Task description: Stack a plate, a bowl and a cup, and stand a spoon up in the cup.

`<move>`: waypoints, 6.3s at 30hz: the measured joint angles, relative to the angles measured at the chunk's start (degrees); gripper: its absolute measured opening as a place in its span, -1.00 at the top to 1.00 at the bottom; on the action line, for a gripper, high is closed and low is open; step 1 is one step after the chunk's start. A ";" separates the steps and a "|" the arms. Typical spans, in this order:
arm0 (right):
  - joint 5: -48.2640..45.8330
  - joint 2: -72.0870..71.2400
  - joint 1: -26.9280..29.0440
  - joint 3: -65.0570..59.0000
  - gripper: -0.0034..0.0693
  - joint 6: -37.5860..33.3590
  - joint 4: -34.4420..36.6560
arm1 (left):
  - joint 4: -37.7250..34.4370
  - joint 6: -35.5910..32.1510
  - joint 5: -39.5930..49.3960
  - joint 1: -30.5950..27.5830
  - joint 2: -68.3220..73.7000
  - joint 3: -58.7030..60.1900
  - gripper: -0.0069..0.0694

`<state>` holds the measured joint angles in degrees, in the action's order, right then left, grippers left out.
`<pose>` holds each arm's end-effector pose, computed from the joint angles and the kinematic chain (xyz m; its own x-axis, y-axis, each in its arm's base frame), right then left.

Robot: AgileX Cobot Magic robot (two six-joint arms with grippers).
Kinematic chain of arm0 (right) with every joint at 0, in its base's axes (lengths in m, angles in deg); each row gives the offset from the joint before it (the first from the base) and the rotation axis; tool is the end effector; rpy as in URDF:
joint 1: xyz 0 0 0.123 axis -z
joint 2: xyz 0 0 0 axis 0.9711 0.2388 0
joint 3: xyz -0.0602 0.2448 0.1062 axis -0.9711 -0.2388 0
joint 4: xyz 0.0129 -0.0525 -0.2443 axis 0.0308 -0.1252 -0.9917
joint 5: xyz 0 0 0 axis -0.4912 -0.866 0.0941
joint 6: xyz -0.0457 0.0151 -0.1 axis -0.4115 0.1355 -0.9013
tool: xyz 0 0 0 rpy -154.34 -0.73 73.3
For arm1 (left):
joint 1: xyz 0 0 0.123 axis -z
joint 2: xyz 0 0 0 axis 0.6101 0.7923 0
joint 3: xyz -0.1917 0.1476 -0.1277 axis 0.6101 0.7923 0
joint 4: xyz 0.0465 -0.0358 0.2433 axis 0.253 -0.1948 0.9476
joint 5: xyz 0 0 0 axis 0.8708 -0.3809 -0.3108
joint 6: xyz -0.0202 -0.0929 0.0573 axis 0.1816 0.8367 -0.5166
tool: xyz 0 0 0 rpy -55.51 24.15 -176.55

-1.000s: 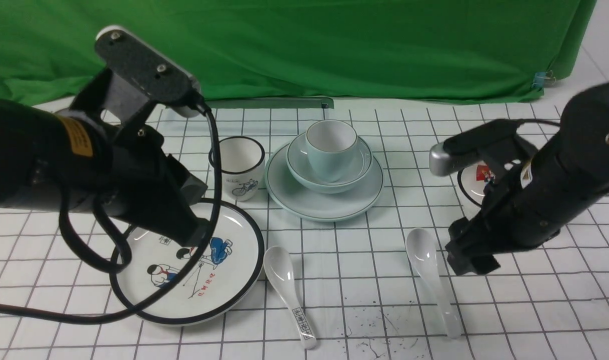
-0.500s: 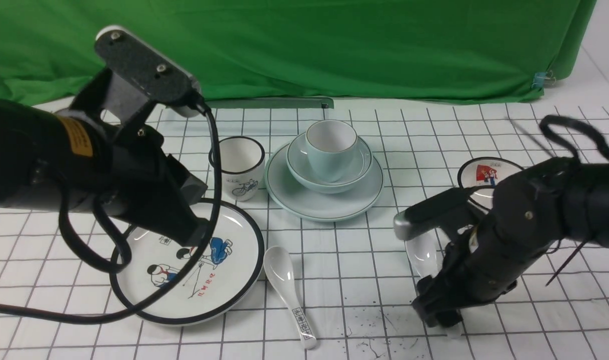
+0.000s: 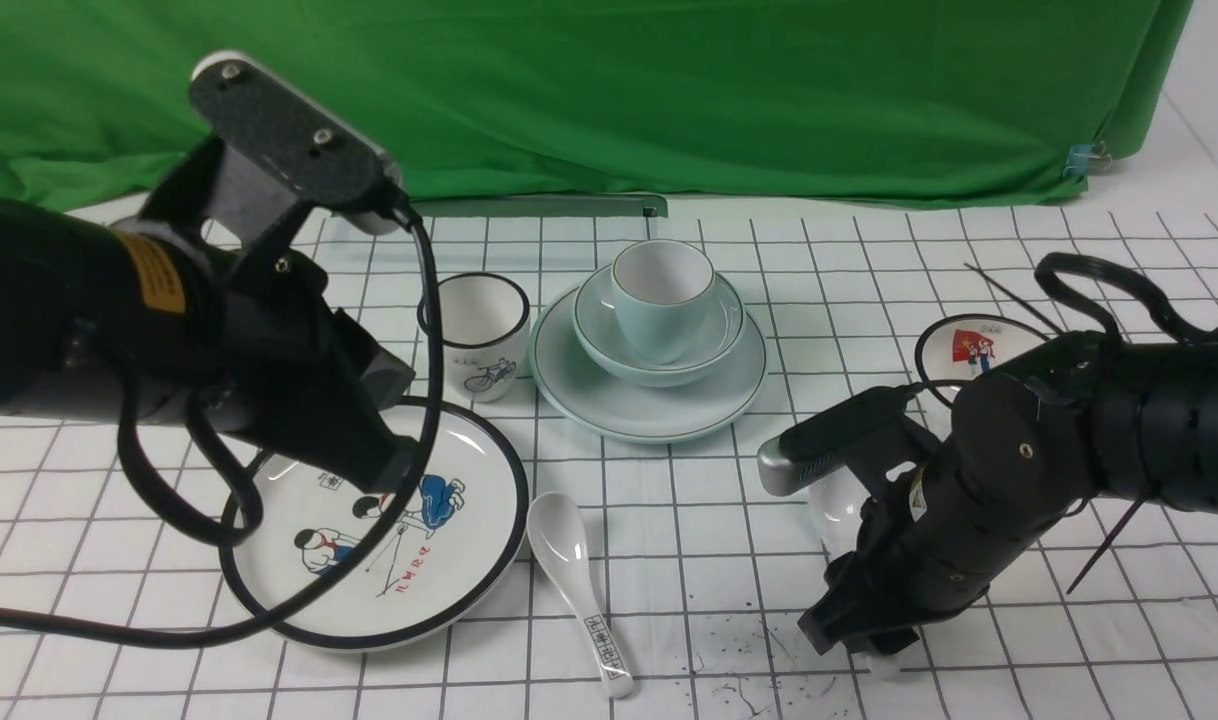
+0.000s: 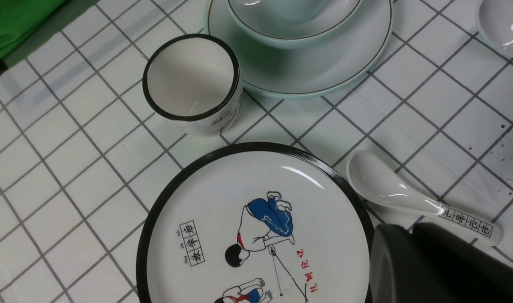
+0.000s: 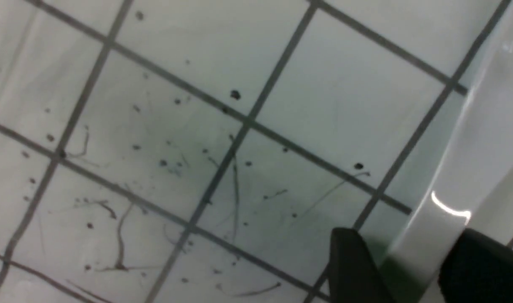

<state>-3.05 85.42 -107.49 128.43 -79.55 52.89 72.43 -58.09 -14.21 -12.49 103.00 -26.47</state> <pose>0.2742 0.1742 0.1352 -0.8273 -0.4774 -0.2961 -0.5153 0.8548 0.0616 0.2338 -0.1153 0.3107 -0.4894 0.5064 -0.7100 0.5966 0.7882 0.1510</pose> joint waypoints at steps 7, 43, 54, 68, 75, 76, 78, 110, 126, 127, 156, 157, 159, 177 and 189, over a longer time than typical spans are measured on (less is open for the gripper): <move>-0.25 0.77 0.06 0.00 0.42 0.11 -0.60 | 0.00 0.00 0.00 0.00 0.00 0.00 0.84; -22.19 13.99 0.06 48.86 0.69 -36.45 -25.21 | 0.00 0.00 -0.68 0.00 0.00 0.00 0.84; -26.46 15.00 0.06 49.10 0.69 -24.32 -25.11 | 0.00 0.00 -0.68 0.00 0.00 0.00 0.84; -25.77 15.00 16.30 46.95 0.69 -20.65 20.90 | 0.00 0.00 -0.73 0.00 0.00 0.00 0.84; -17.54 15.06 19.73 36.19 0.69 -17.99 31.72 | 0.00 0.00 -0.84 0.00 0.00 0.00 0.84; -15.83 15.24 19.73 34.45 0.69 -17.58 33.52 | 0.00 0.00 -0.84 0.00 0.00 0.00 0.84; -13.16 15.71 19.73 32.98 0.69 -17.02 36.28 | 0.00 0.00 -0.84 0.00 0.00 0.00 0.84; -4.24 23.83 15.20 35.88 0.69 -8.75 46.06 | 0.00 0.00 -0.84 0.00 0.00 0.00 0.84; -6.78 25.57 14.88 37.75 0.27 -8.00 46.07 | 0.00 0.00 -0.84 0.00 0.00 0.00 0.84; -7.13 25.57 14.88 37.75 0.13 -8.00 46.07 | 0.00 0.00 -0.84 0.00 0.00 0.00 0.84; -5.03 -26.71 16.89 21.13 0.78 -19.14 10.91 | 6.93 19.99 -4.83 0.00 -26.78 16.29 0.84; -2.90 -29.34 16.33 18.59 0.78 -19.66 10.91 | 7.52 21.20 -5.89 0.00 -29.36 18.56 0.84; 0.65 -33.71 15.19 14.19 0.78 -20.44 10.91 | 8.38 22.93 -7.82 0.00 -33.85 21.52 0.84; 28.05 -66.08 1.13 -13.51 0.74 -20.98 10.91 | 11.77 24.89 -14.82 0.00 -55.18 32.14 0.84; 28.05 -66.15 1.13 -13.60 0.66 -20.04 10.80 | 11.85 24.82 -14.82 0.00 -55.29 32.14 0.84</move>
<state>25.01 19.27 -106.37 114.82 -99.59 63.69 84.28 -33.27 -29.03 -12.49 47.71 5.67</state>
